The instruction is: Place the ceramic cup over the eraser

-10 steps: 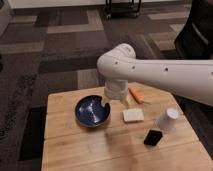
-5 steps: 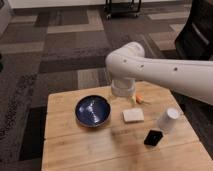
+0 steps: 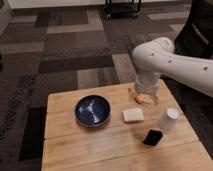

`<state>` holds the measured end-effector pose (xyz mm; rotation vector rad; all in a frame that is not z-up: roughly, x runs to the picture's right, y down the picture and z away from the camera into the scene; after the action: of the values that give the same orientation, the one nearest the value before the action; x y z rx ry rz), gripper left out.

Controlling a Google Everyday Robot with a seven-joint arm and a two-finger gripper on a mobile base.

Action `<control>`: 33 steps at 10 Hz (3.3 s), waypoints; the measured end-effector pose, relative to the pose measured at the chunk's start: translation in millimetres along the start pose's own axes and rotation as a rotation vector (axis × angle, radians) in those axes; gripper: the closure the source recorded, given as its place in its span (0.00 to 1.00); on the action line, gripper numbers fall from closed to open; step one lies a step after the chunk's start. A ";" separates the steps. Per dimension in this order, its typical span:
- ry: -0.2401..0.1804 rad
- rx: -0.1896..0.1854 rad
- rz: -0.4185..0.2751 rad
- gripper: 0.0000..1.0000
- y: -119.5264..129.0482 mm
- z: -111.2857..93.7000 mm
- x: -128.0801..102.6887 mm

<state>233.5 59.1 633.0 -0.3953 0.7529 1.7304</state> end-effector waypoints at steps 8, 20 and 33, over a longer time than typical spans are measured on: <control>0.023 0.044 0.067 0.35 -63.4 4.4 -0.6; 0.035 0.021 0.019 0.35 -87.1 76.6 -40.4; -0.003 0.019 0.010 0.35 -82.6 95.7 -17.3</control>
<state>328.2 122.0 691.0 -0.3758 0.7698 1.7319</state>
